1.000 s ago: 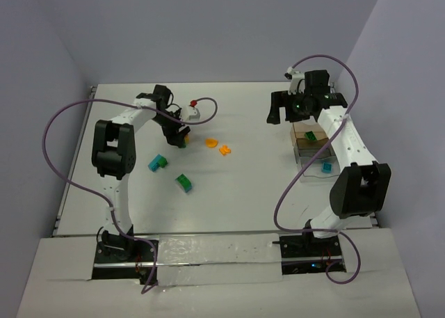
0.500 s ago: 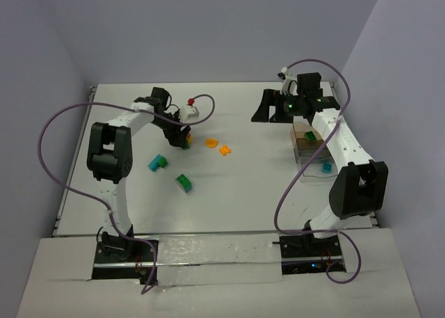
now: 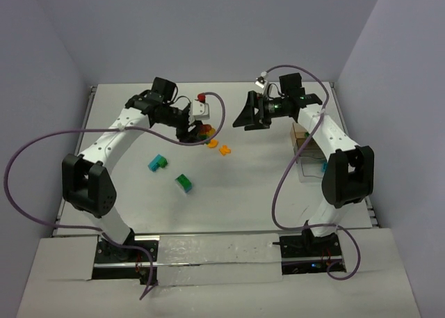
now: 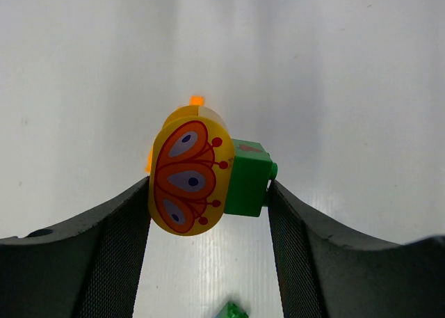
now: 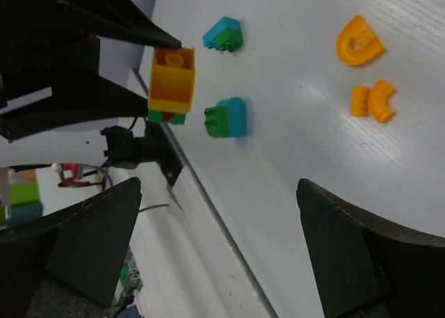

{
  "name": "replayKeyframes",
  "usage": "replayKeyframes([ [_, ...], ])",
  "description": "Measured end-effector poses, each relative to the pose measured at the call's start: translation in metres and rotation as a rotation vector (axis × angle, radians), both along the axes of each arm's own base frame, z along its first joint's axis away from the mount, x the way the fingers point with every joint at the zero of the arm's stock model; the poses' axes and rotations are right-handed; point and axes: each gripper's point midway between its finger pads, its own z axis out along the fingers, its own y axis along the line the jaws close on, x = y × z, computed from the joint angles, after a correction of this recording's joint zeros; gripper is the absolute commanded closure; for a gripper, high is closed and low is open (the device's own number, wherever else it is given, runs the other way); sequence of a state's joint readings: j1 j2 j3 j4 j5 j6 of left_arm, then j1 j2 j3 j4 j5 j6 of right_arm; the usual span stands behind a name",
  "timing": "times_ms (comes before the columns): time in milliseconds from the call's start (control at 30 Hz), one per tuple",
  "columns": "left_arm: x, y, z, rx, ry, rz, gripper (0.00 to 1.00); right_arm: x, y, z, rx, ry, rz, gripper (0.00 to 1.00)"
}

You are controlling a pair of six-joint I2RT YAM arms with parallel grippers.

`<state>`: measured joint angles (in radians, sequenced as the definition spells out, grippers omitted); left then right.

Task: Sort the legos into containers by color

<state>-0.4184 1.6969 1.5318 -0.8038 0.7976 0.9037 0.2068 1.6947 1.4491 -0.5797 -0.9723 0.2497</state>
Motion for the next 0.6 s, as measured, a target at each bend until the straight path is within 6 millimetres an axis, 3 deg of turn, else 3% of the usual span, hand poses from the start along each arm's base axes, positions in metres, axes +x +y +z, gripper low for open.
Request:
replayKeyframes([
  [133, -0.025, -0.019, -0.001, 0.015, 0.001, -0.094, 0.70, -0.016, 0.016, 0.006, 0.040, 0.015, 0.074, 0.00],
  [267, -0.044, -0.023, -0.012, 0.052, 0.039, -0.149, 0.71, -0.034, 0.033, 0.010, 0.067, 0.022, 0.152, 0.01],
  [400, -0.048, -0.025, -0.014, 0.064, 0.037, -0.168, 0.71, -0.045, 0.042, 0.008, 0.081, 0.039, 0.191, 0.01],
  [600, -0.055, -0.031, -0.015, 0.077, 0.026, -0.191, 0.72, -0.052, 0.042, -0.014, 0.069, 0.124, 0.181, 0.01],
])
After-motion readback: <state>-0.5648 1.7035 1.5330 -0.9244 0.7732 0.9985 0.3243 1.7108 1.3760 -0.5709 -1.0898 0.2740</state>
